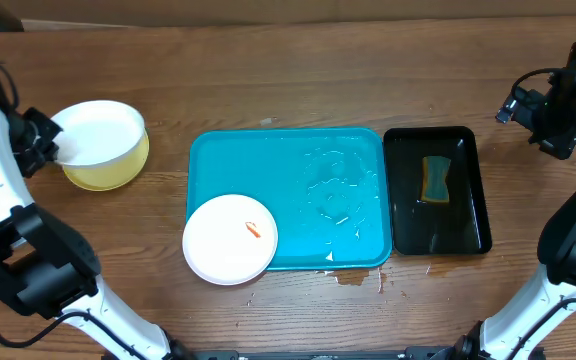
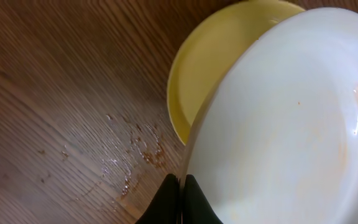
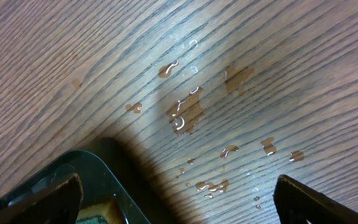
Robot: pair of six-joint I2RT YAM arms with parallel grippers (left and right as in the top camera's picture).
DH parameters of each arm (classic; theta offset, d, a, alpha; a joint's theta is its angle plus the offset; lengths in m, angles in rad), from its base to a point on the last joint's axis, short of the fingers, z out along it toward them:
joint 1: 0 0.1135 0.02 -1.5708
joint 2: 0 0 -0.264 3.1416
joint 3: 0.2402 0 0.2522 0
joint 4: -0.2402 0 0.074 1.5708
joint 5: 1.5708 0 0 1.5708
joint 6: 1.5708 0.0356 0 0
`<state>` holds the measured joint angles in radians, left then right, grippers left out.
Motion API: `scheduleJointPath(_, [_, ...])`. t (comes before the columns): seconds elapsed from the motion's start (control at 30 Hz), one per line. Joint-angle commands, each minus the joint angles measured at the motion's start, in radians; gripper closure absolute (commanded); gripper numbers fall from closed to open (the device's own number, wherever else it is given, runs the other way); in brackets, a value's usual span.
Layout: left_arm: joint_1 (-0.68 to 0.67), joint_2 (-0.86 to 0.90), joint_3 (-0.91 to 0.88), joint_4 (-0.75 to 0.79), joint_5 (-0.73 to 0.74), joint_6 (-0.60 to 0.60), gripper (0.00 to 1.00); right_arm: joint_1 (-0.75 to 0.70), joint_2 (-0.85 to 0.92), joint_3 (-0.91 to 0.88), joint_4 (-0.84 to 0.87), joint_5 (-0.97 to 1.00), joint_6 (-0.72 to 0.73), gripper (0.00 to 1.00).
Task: Clean dirty plates on tray and stack at the side
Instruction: 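Carry the white plate left and stack it on the yellow plate, then release the white plate and move left gripper toward the lower white plate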
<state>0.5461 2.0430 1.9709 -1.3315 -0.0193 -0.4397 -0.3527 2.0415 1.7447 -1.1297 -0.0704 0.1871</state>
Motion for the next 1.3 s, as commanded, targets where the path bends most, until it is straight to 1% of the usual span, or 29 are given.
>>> scheduleJointPath(0.0, [0.014,-0.016,-0.004,0.02,0.001,-0.014,0.96,-0.001,-0.01,0.016,0.003,0.006,0.006,0.0])
scheduleJointPath(0.2, [0.009,-0.016,-0.005,0.035,0.001,-0.014,0.95,-0.001,-0.01,0.016,0.003,0.006,0.006,0.0])
scheduleJointPath(0.23, [0.009,-0.015,-0.005,0.039,0.0,-0.014,0.89,-0.001,-0.01,0.016,0.003,0.006,0.006,0.0])
scheduleJointPath(0.27, [0.009,-0.015,-0.005,0.044,0.001,-0.014,0.77,-0.001,-0.01,0.016,0.003,0.006,0.006,0.0])
scheduleJointPath(0.3, [0.009,-0.015,-0.005,0.047,0.001,-0.014,0.44,-0.001,-0.01,0.016,0.003,0.006,0.006,0.0])
scheduleJointPath(0.33, [0.009,-0.015,-0.005,0.047,0.001,-0.013,0.26,-0.001,-0.01,0.016,0.003,0.006,0.006,0.0])
scheduleJointPath(0.37, [0.008,-0.015,-0.005,0.045,0.001,-0.013,0.1,-0.001,-0.01,0.016,0.003,0.006,0.006,0.0])
scheduleJointPath(0.4, [0.007,-0.015,-0.005,0.041,0.001,-0.009,0.07,-0.001,-0.01,0.016,0.003,0.006,0.006,0.0])
scheduleJointPath(0.5, [0.0,-0.015,-0.005,0.012,0.011,-0.009,0.06,-0.001,-0.01,0.016,0.003,0.006,0.006,0.0])
scheduleJointPath(0.6, [-0.02,-0.015,-0.005,-0.045,0.077,-0.008,0.05,-0.001,-0.01,0.016,0.003,0.006,0.006,0.0])
scheduleJointPath(0.8, [-0.108,-0.015,-0.021,-0.158,0.098,0.06,0.06,-0.001,-0.01,0.016,0.003,0.006,0.006,0.0])
scheduleJointPath(0.93, [-0.197,-0.015,-0.082,-0.163,0.098,0.101,0.06,-0.001,-0.01,0.016,0.003,0.006,0.006,0.0])
scheduleJointPath(1.03, [-0.266,-0.015,-0.16,-0.152,0.085,0.104,0.07,-0.001,-0.01,0.016,0.003,0.006,0.006,0.0])
scheduleJointPath(1.13, [-0.334,-0.015,-0.257,-0.122,0.038,0.102,0.01,-0.001,-0.01,0.016,0.003,0.006,0.006,0.0])
scheduleJointPath(1.17, [-0.357,-0.015,-0.293,-0.114,0.035,0.103,0.01,-0.001,-0.01,0.016,0.003,0.006,0.006,0.0])
scheduleJointPath(1.23, [-0.391,-0.015,-0.344,-0.114,0.05,0.104,0.11,-0.001,-0.01,0.016,0.003,0.006,0.006,0.0])
scheduleJointPath(1.27, [-0.41,-0.016,-0.369,-0.125,0.065,0.114,0.13,-0.001,-0.01,0.016,0.003,0.006,0.006,0.0])
